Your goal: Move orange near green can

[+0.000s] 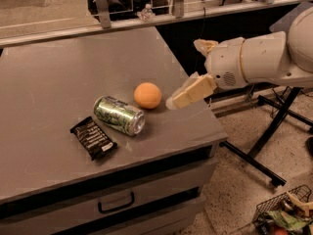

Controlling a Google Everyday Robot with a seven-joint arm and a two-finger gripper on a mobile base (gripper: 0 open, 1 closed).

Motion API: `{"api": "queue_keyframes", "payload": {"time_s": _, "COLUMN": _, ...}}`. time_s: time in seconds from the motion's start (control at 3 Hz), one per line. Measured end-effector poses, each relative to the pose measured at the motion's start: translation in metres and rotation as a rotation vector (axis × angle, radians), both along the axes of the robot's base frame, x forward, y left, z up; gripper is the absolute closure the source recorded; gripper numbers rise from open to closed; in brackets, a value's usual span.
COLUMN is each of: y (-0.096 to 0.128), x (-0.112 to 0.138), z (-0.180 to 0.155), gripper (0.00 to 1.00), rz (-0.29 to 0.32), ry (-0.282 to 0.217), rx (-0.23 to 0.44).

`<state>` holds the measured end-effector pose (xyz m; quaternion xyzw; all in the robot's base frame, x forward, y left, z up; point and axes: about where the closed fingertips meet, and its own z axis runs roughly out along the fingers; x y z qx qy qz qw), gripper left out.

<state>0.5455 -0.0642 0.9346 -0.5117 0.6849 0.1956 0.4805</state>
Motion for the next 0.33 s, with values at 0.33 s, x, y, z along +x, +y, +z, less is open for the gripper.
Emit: {"api": "queue_keyframes", "payload": {"time_s": 0.33, "y": 0.0001, "x": 0.0000, "z": 0.0000, "gripper": 0.00, "rz": 0.000, "ry": 0.000, "rx": 0.000}}
